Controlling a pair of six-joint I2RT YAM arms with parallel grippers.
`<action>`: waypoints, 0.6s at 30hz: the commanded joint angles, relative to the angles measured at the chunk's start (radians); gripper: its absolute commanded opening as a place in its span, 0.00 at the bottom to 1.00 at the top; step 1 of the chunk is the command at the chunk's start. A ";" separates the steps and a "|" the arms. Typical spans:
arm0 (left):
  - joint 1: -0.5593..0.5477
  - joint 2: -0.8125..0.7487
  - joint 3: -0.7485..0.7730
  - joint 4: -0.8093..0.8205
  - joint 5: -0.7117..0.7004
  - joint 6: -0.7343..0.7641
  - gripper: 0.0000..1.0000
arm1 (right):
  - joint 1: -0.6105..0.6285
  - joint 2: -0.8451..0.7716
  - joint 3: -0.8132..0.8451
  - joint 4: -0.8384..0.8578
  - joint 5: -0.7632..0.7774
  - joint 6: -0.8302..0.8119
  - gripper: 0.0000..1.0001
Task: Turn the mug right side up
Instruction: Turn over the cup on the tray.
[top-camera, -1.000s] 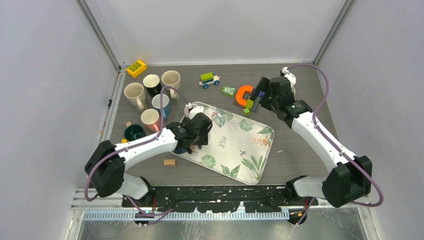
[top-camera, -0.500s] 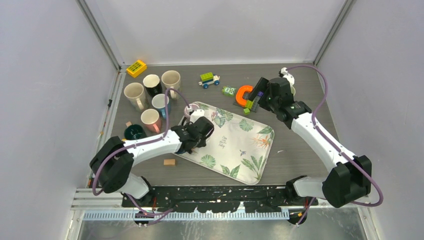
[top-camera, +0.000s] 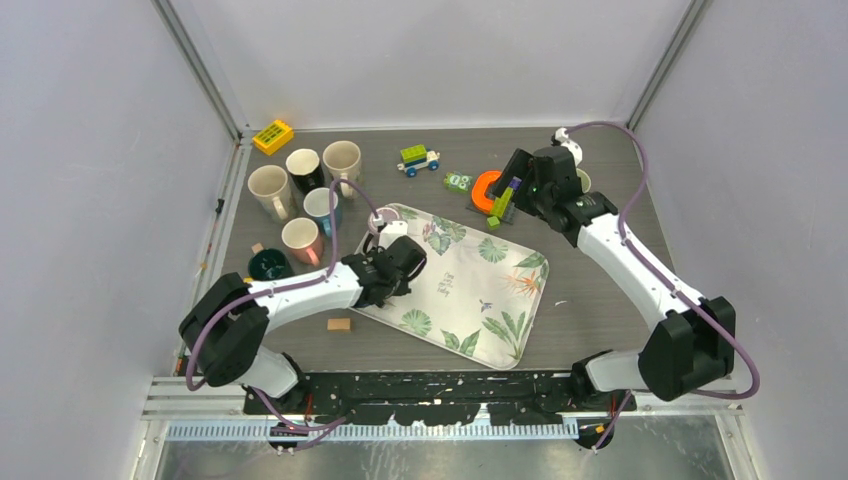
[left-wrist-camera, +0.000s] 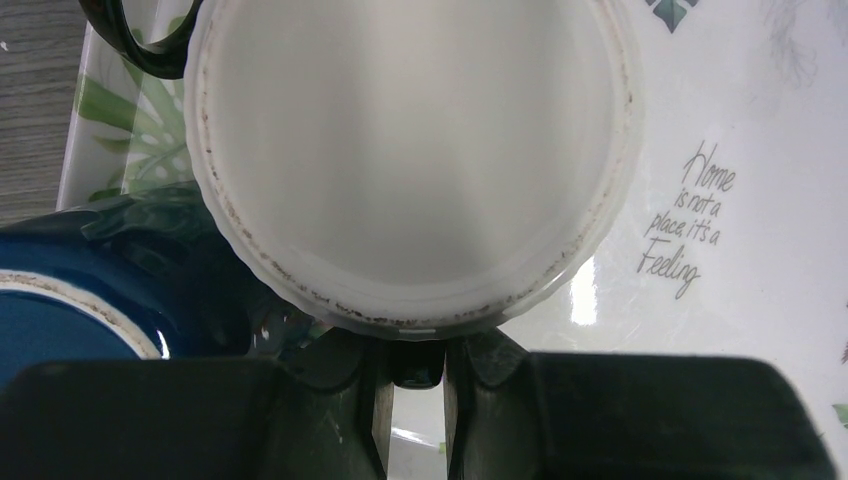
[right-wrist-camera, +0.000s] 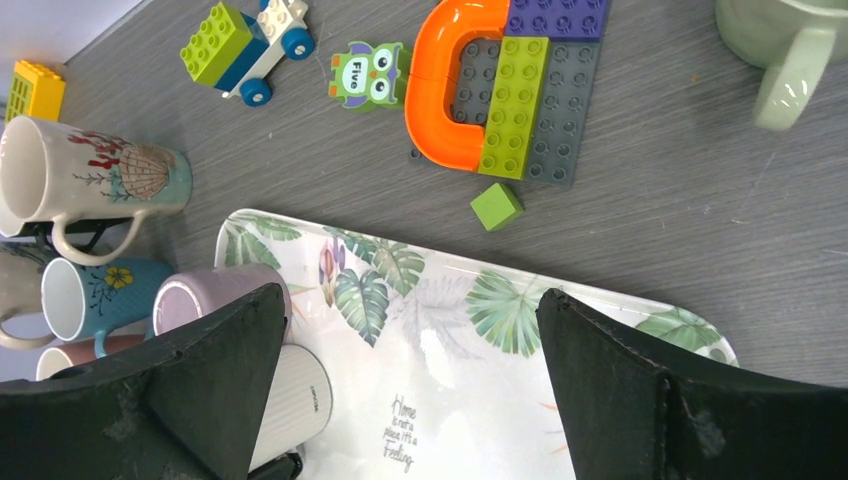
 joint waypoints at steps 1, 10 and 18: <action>0.000 -0.030 -0.006 0.056 -0.017 0.010 0.01 | 0.003 0.028 0.091 -0.033 -0.007 -0.031 1.00; 0.002 -0.008 0.023 0.043 0.015 0.020 0.00 | 0.001 0.040 0.074 -0.022 -0.016 -0.031 1.00; 0.002 0.006 0.045 0.056 0.041 0.025 0.00 | 0.001 0.049 0.067 -0.004 -0.026 -0.010 1.00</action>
